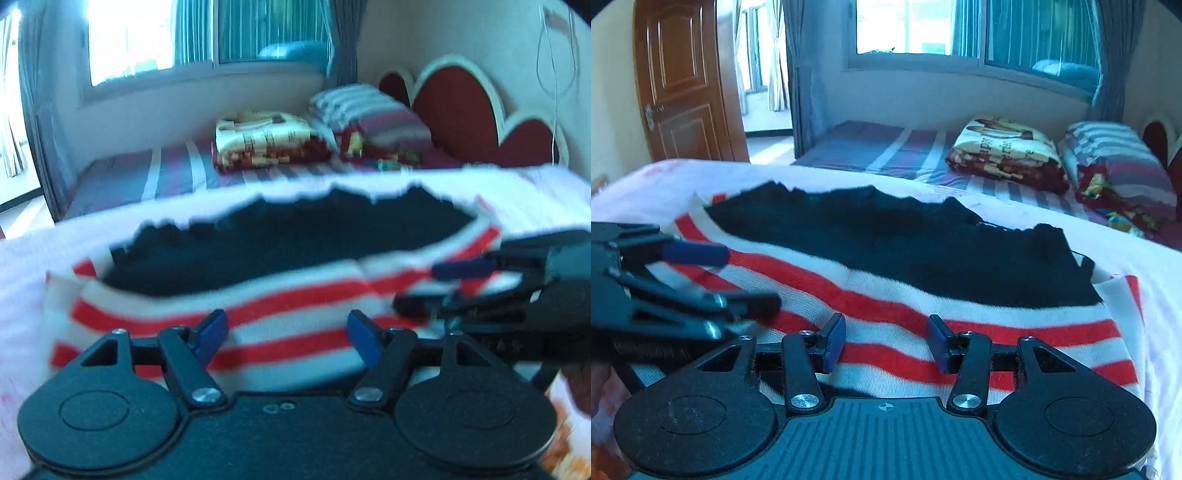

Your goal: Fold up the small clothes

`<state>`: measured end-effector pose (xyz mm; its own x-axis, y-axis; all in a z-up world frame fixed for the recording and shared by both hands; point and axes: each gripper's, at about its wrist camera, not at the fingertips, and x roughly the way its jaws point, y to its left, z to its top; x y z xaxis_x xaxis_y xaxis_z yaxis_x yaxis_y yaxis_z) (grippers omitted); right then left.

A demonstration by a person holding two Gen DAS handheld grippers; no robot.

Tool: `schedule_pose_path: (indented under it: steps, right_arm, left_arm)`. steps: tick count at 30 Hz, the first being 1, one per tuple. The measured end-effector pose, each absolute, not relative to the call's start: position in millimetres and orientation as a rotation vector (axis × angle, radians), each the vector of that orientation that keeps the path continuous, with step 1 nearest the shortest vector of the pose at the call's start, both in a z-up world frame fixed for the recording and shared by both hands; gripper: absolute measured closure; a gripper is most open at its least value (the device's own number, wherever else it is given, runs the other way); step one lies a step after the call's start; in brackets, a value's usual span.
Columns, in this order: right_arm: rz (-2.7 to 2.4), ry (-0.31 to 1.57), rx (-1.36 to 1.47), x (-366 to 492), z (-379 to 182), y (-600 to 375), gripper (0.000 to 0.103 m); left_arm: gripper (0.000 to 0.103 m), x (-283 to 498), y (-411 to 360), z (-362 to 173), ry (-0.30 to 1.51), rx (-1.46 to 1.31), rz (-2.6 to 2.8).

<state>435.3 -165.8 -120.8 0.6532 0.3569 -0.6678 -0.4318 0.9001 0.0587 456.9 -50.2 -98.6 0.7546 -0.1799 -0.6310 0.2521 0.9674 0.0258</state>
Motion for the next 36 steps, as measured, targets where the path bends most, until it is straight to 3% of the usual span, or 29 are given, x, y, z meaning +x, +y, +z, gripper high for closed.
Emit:
schedule_pose_path:
  steps: [6,9,12,17,22,32,36]
  right_arm:
    - [0.262,0.758,-0.040,426.1,-124.9,-241.6,0.054]
    - [0.246,0.753,-0.042,416.5,-120.9,-263.7,0.061]
    - [0.239,0.709,-0.037,403.8,-103.3,-252.9,0.061]
    - [0.359,0.719,-0.005,382.7,-97.4,-205.7,0.061]
    - [0.380,0.699,-0.183,360.0,-116.0,-171.6,0.061]
    - [0.338,0.740,-0.081,326.7,-116.9,-240.5,0.061]
    - [0.237,0.656,0.061,321.3,-89.6,-280.1,0.061]
  left_arm:
    - [0.026,434.1,4.2,-101.6,0.671,0.062,-0.147]
    - [0.027,423.7,39.2,-100.7,0.671,0.014,-0.114]
    - [0.033,418.4,32.0,-89.5,0.686,0.018,-0.076]
    - [0.031,407.0,-9.7,-86.2,0.660,-0.027,-0.148]
    - [0.030,393.4,-44.4,-101.8,0.661,0.023,-0.148]
    - [0.029,360.7,12.7,-106.4,0.670,0.015,-0.125]
    - [0.036,356.7,22.7,-94.3,0.661,-0.010,-0.078]
